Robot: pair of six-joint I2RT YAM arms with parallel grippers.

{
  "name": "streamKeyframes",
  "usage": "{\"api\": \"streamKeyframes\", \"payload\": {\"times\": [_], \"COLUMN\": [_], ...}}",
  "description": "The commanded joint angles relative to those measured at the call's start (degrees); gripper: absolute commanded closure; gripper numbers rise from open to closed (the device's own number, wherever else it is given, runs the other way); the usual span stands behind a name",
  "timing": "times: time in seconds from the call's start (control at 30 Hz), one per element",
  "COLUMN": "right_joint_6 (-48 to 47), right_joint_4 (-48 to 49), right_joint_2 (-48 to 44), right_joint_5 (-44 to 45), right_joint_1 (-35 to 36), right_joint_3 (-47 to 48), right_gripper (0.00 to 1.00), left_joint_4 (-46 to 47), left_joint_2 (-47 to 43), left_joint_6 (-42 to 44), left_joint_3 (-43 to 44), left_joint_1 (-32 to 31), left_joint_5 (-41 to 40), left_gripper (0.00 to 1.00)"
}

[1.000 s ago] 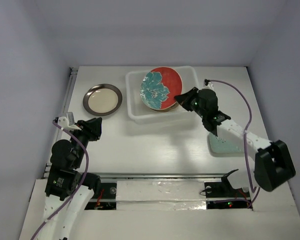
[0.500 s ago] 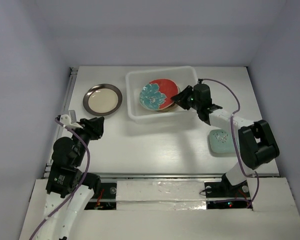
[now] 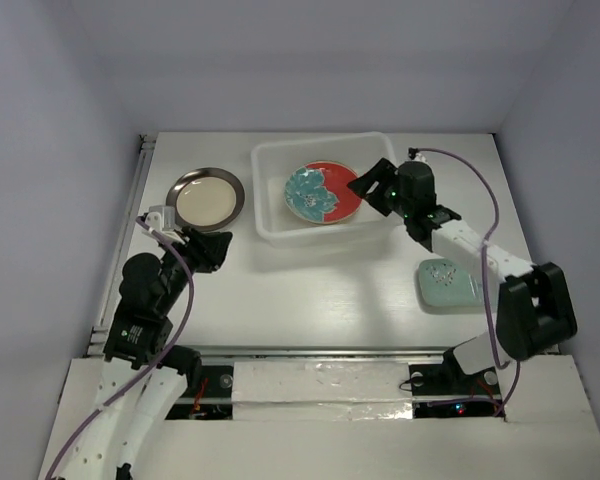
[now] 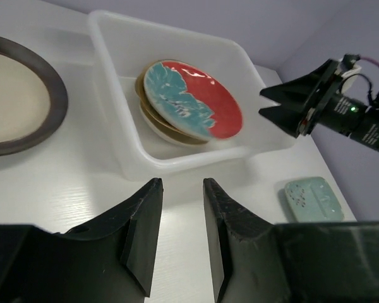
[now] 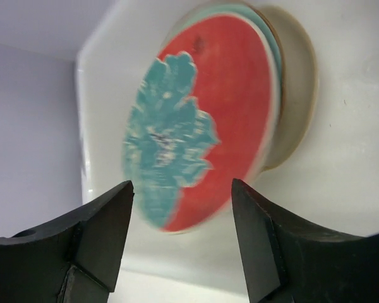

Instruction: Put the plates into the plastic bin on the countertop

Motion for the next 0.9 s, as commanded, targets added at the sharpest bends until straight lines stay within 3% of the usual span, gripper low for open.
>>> {"api": "streamKeyframes", "payload": {"times": [0.0, 0.1, 0.17, 0.2, 0.3, 0.33, 0.43, 0.5, 0.53, 0.63, 0.73, 0.87], "right_joint_6": [-3.9, -5.8, -7.1, -7.5, -10.2, -10.8, -13.0, -14.0, -14.1, -14.3, -14.2, -14.4], "right_joint_4": [1.0, -1.2, -2.6, -3.9, -8.2, -9.7, -15.8, -20.4, -21.9, -26.5, -30.5, -33.2], "right_joint_2": [-9.6, -16.1, -19.9, -24.3, -31.8, -36.9, -44.6, -51.6, -53.7, -60.0, -63.5, -67.0], "right_joint_5": [5.4, 8.2, 10.0, 10.5, 12.3, 12.9, 14.5, 15.6, 15.9, 15.3, 14.2, 13.4], "right_joint_1": [-0.2, -0.2, -0.2, -0.2, -0.2, -0.2, -0.2, -0.2, -0.2, -0.2, -0.2, -0.2], "right_joint_3": [-0.5, -2.3, -4.1, -4.6, -6.4, -6.1, -5.0, -3.6, -3.1, -1.7, -0.7, -0.3], "right_gripper": [0.30, 0.30, 0.40, 0.63, 1.00, 1.00, 1.00, 1.00, 1.00, 1.00, 1.00, 0.95], "left_joint_4": [7.1, 10.0, 11.7, 13.1, 15.9, 16.5, 18.1, 20.2, 21.5, 28.0, 27.2, 22.7], "left_joint_2": [1.6, 3.4, 4.6, 6.4, 12.2, 14.5, 26.6, 36.7, 40.0, 50.7, 60.2, 72.4], "left_joint_6": [-3.9, -5.8, -7.2, -7.7, -8.9, -8.9, -8.2, -7.8, -7.9, -9.0, -8.8, -7.8], "left_joint_3": [-1.3, -1.7, -1.9, -2.1, -1.4, -0.9, 3.5, 7.6, 8.8, 12.4, 20.2, 32.0], "left_joint_1": [-1.0, -5.0, -8.3, -10.5, -23.4, -31.6, -42.8, -48.8, -49.8, -52.1, -54.7, -56.5], "left_joint_5": [5.2, 4.7, 2.0, 0.5, -8.3, -15.8, -27.3, -28.5, -27.2, -23.3, -25.4, -26.5], "left_gripper": [0.71, 0.72, 0.72, 0.72, 0.73, 0.74, 0.77, 0.98, 1.00, 1.00, 1.00, 0.80]}}
